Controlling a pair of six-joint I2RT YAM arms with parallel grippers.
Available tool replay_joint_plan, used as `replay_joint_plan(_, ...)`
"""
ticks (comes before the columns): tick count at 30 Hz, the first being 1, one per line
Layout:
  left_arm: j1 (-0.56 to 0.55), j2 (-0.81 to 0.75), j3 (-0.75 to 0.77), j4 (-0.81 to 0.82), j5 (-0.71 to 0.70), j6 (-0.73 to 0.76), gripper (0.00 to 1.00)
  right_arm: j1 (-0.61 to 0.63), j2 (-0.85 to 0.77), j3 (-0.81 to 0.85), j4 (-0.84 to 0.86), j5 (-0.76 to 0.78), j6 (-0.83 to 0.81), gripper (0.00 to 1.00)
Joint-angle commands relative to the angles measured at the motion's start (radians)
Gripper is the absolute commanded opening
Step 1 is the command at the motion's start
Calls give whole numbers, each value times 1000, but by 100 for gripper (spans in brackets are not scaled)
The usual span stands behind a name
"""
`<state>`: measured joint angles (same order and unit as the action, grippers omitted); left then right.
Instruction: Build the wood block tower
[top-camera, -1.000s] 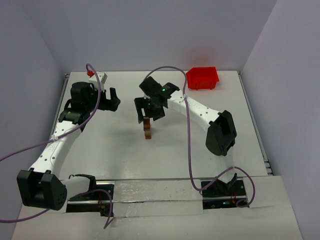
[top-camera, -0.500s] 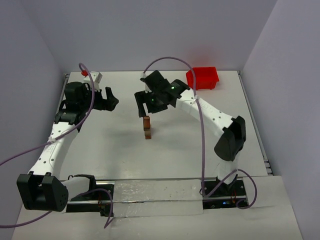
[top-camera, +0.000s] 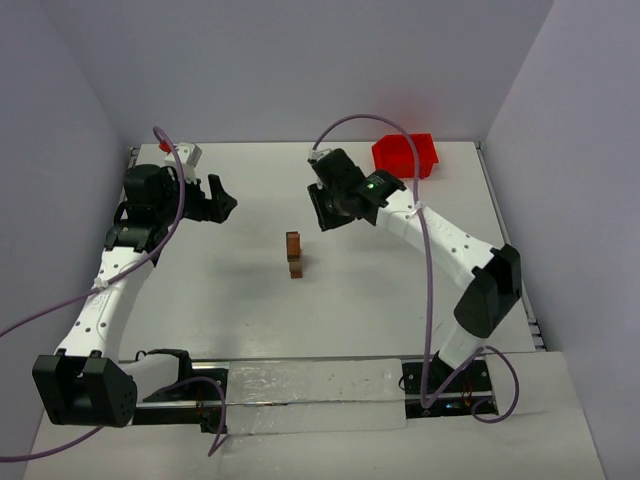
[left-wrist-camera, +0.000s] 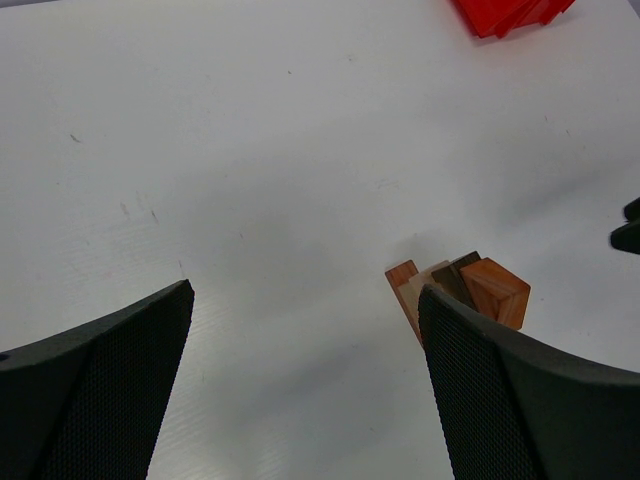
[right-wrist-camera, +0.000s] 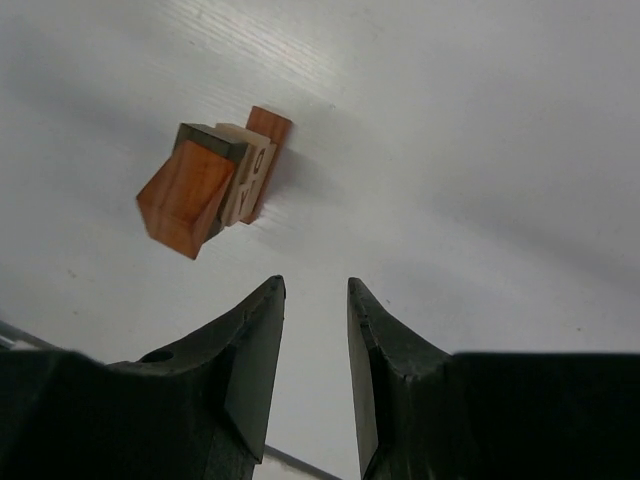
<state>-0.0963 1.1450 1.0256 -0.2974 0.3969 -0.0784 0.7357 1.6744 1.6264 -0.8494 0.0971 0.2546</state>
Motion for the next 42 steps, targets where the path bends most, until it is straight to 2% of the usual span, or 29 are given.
replay_joint_plan(1, 6, -6, 40, -3, 13, 3, 99, -1, 63, 18, 19, -13, -1, 39)
replay_joint_plan(10, 6, -8, 24, 5, 6, 11, 99, -6, 178, 62, -4, -92, 19, 40)
replay_joint_plan(20, 6, 6, 25, 14, 11, 9, 99, -28, 232, 79, -18, -204, 44, 51)
replay_joint_plan(42, 6, 11, 19, 18, 16, 8, 99, -41, 255, 125, -30, -178, 51, 62)
